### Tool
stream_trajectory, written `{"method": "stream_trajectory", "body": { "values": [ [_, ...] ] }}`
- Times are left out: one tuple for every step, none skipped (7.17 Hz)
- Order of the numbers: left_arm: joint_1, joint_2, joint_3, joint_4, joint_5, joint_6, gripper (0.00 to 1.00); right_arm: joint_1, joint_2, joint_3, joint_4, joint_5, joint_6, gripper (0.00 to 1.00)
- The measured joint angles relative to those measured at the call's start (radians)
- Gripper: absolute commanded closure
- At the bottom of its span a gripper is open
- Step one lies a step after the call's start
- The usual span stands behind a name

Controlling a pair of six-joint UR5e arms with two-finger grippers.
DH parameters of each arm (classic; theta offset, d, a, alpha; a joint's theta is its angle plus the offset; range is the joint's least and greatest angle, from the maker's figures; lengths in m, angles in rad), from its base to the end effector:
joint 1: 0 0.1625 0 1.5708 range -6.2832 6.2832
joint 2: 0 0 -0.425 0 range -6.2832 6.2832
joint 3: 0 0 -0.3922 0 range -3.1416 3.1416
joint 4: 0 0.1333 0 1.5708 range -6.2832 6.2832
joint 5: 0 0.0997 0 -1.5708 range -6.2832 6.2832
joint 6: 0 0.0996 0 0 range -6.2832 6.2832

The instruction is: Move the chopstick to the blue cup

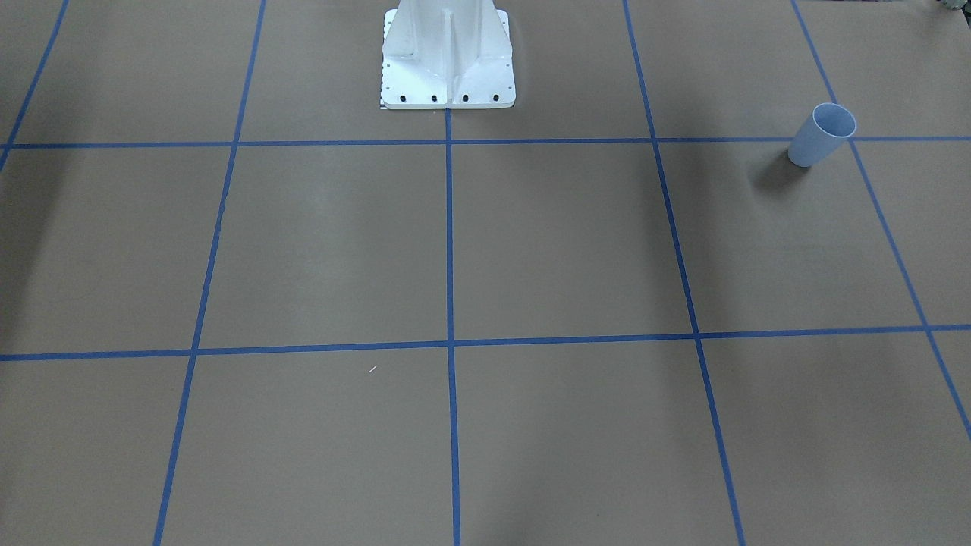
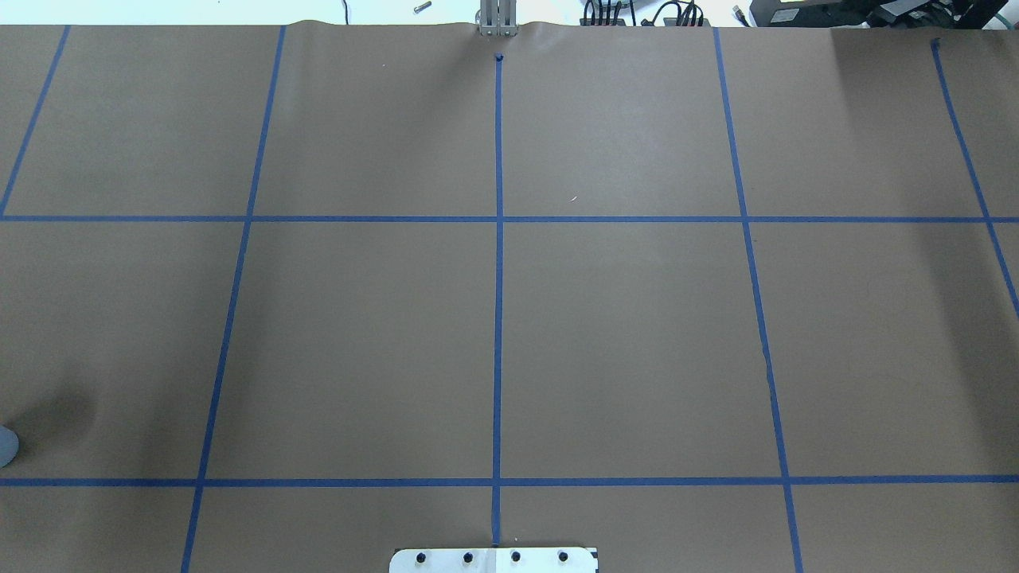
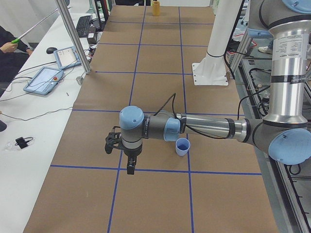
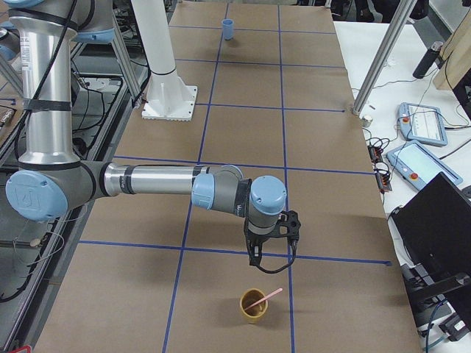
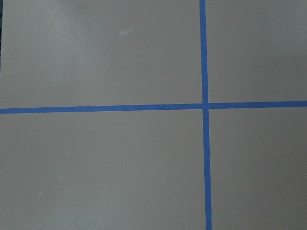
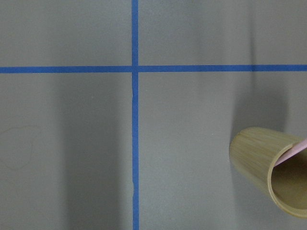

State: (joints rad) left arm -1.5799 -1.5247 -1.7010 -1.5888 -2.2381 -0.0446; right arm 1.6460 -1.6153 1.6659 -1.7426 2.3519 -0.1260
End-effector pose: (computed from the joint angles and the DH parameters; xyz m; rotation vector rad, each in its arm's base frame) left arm -0.0760 -0.4777 0.6218 0.0864 0.6683 -0.0176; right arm 0.0978 -0.4572 0.6495 -0.0360 -0.7876 -0.0008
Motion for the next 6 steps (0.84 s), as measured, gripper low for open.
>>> {"method": "stream_trajectory", "body": {
  "values": [
    [0.002, 0.000, 0.001, -0.001, 0.000, 0.000, 0.02, 0.000, 0.000, 0.001, 0.000, 0.005, 0.000, 0.00],
    [0.004, 0.000, 0.001, -0.002, 0.000, 0.000, 0.02, 0.000, 0.000, 0.002, 0.001, 0.007, 0.000, 0.00],
    [0.004, 0.000, 0.001, -0.003, 0.000, 0.000, 0.02, 0.000, 0.000, 0.002, 0.001, 0.008, 0.000, 0.00],
    [0.004, 0.000, 0.001, -0.004, 0.000, 0.000, 0.02, 0.000, 0.000, 0.002, 0.001, 0.009, 0.000, 0.00],
    [0.004, 0.000, 0.002, -0.004, 0.000, 0.000, 0.02, 0.000, 0.000, 0.002, 0.001, 0.009, -0.001, 0.00],
    [0.004, 0.000, 0.002, -0.005, 0.001, 0.000, 0.02, 0.000, 0.000, 0.002, 0.002, 0.008, -0.001, 0.00]
  ]
}}
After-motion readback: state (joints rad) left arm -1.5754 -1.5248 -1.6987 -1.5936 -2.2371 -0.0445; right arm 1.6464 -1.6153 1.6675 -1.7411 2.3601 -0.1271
